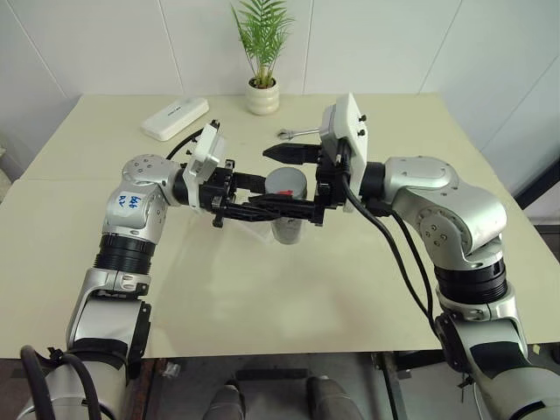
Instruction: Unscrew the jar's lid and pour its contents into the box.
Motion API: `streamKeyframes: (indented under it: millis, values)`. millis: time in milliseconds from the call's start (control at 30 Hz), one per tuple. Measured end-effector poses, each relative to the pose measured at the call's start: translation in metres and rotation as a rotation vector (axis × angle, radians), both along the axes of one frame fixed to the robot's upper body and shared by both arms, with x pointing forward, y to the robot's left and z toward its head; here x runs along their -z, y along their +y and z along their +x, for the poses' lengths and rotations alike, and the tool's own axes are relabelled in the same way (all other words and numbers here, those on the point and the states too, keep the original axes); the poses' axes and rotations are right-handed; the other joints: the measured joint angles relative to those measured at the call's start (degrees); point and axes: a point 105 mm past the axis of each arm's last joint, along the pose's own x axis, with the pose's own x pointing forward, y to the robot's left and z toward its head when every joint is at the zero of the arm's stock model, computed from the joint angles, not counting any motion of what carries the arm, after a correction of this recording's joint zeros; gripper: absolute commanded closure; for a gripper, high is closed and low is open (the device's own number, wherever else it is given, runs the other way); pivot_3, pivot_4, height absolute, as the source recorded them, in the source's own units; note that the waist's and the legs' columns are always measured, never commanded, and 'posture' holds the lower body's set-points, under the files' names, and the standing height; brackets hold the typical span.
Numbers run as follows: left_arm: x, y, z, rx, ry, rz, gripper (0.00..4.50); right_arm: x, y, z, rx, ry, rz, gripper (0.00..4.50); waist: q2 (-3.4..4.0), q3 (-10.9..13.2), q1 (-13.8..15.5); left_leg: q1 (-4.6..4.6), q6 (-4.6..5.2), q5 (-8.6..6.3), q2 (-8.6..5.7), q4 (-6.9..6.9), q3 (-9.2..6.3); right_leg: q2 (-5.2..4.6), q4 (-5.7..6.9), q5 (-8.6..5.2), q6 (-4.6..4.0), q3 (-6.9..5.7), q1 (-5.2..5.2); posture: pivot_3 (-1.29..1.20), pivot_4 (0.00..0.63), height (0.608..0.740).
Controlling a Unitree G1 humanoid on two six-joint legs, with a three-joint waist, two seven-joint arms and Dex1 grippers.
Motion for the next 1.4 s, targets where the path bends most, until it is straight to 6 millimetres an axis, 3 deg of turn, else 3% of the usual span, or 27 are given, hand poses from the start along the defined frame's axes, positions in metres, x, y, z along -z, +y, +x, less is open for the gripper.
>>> streamKeyframes:
  millis: [867, 1400]
  values:
    - [0.002, 0.009, 0.009, -0.071, 0.024, -0.042, 2.6, 0.002, -0.034, 0.005, 0.112, 0.002, -0.06, 0.0, 0.0, 0.0, 0.0, 0.0, 0.0, 0.0, 0.0, 0.02, 0.0, 0.01, 0.01, 0.0, 0.0, 0.0, 0.0, 0.0, 0.15, 0.74]
    - [0.009, 0.019, 0.017, -0.108, 0.074, -0.028, 2.6, -0.003, -0.04, -0.018, 0.098, 0.019, -0.033, 0.0, 0.0, 0.0, 0.0, 0.01, 0.0, 0.0, 0.0, 0.02, 0.0, 0.0, 0.01, 0.0, 0.0, 0.0, 0.0, 0.0, 0.15, 0.74]
